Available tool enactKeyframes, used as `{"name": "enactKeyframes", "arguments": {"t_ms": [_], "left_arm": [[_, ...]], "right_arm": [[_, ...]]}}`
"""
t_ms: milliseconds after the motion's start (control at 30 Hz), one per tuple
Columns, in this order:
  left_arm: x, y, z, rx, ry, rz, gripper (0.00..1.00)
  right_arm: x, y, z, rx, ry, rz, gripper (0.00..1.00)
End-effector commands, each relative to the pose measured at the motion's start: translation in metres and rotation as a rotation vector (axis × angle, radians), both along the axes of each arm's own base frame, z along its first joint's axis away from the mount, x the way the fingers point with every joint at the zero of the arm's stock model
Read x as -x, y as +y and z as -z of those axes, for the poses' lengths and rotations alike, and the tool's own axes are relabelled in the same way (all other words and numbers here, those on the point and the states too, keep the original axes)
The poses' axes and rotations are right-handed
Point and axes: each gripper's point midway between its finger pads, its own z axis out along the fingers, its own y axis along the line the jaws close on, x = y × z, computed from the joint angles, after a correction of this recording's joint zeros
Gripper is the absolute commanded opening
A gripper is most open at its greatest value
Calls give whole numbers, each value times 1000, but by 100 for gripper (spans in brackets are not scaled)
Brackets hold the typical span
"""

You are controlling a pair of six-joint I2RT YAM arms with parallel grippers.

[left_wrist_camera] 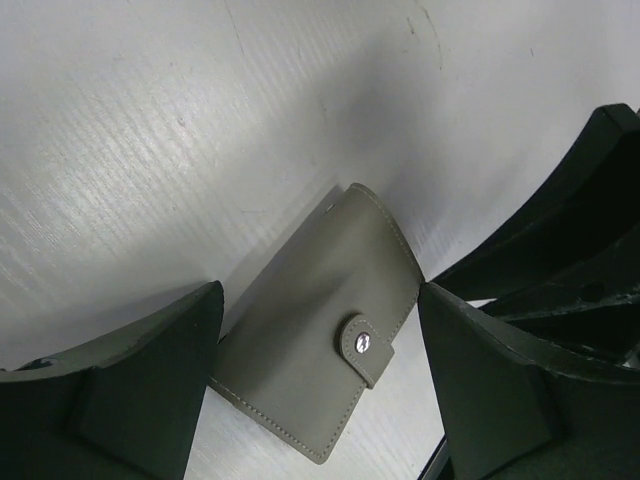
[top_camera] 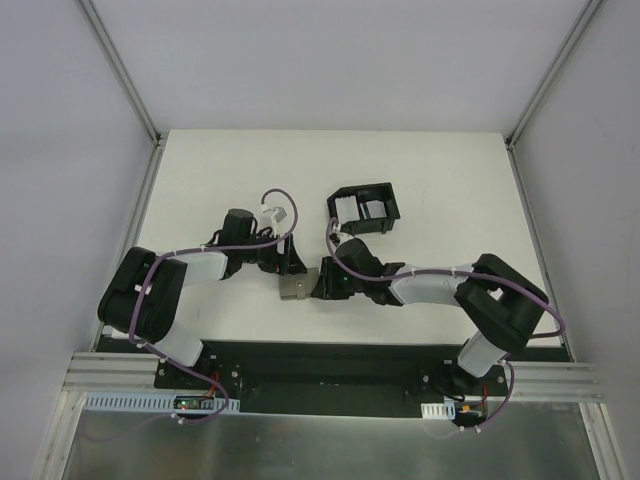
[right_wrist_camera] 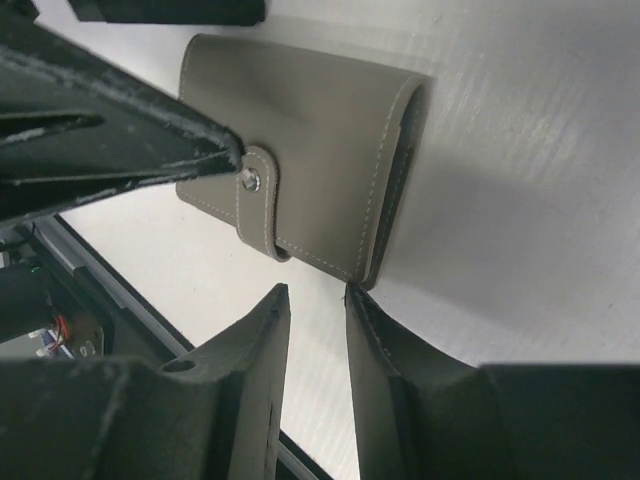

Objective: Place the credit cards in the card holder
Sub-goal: Open the card holder at the center of the board.

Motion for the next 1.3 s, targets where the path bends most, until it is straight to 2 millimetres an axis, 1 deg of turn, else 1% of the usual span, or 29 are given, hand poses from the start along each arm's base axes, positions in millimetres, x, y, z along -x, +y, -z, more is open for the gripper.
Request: {"name": "enactKeyframes", "arguments": {"t_ms": [0,67,100,200,267,367,500,533,567,800,900,1200,1267], "left_arm": [[24,2,13,1,90,54,76],[27,2,13,3,94,54,75],[28,2,12,11,99,59,72],[34,0,11,32,124,70,66],[38,0,12,37,136,69,65],[42,0,10,50,139,69,61],[44,0,11,55,146,63,60],[45,0,12,57,152,66,56],[46,-1,12,59,154,69,55],[47,2,12,53,152,42,55],[47,4,11,45,140,29,52],[41,4,9,40,129,18,15],[40,4,8,38,125,10,10]], "right_arm": [[-14,9,-2,-23,-4,22,32],[-15,7,4,-11,8,32,32],[-16,6,6,-8,13,35,31],[-16,3,13,5,30,42,32],[-16,-1,18,20,41,51,32],[-16,-8,22,35,48,69,32],[-16,-15,28,47,61,87,32],[-15,-15,29,48,64,87,32],[-14,-15,29,47,70,86,32],[-15,-15,30,56,76,86,32],[-15,-16,31,61,77,88,32],[-14,-16,29,61,72,77,33],[-14,-16,25,56,61,64,33]]}}
